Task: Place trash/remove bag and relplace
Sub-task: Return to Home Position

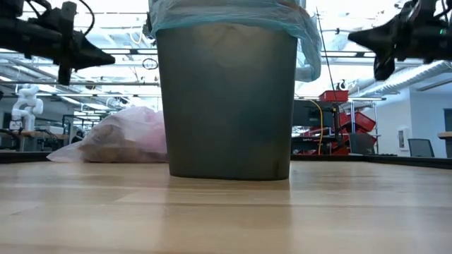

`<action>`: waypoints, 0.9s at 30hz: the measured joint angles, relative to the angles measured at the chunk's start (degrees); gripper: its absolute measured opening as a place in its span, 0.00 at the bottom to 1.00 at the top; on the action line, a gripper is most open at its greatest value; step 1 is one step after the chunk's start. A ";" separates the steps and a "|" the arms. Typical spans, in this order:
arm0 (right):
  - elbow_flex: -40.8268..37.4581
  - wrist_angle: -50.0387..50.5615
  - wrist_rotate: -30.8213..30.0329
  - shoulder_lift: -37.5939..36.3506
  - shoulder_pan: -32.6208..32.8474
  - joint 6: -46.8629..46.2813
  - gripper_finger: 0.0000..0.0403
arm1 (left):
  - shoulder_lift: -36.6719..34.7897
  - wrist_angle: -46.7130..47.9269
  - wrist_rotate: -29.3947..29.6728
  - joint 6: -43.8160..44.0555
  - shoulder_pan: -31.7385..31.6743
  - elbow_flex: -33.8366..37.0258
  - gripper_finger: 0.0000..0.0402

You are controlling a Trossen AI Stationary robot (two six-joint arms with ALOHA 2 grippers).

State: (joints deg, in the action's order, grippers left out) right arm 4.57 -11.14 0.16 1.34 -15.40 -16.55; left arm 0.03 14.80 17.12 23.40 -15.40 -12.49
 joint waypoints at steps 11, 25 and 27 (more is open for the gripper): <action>-3.77 5.36 0.29 -1.20 0.00 -0.77 0.00 | -0.02 1.44 3.77 -0.17 0.02 4.93 0.00; -3.76 10.73 -0.29 -1.19 0.00 3.20 0.00 | 0.94 0.64 4.57 0.02 0.02 7.08 0.00; -3.66 11.04 -0.26 -1.16 0.02 5.20 0.00 | 1.16 0.71 4.58 -0.24 0.02 7.06 0.00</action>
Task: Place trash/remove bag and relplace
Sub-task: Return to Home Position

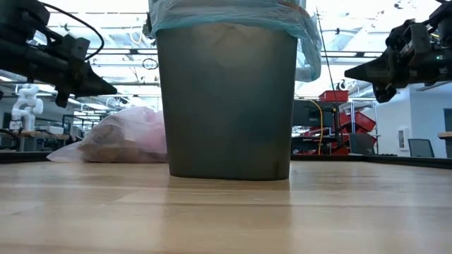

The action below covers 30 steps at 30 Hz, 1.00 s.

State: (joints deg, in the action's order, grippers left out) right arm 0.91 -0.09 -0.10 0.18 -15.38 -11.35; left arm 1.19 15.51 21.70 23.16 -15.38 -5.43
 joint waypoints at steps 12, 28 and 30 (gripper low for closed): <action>0.04 -0.01 -0.02 -0.02 0.00 0.31 0.00 | 0.00 0.02 -0.47 0.37 0.00 -0.01 0.00; 0.09 -0.01 -0.01 -0.02 0.00 0.28 0.00 | 0.02 0.02 -0.59 0.37 0.00 -0.01 0.00; 0.09 -0.01 -0.02 -0.02 0.00 0.28 0.00 | 0.02 0.01 -0.60 0.37 0.00 -0.01 0.00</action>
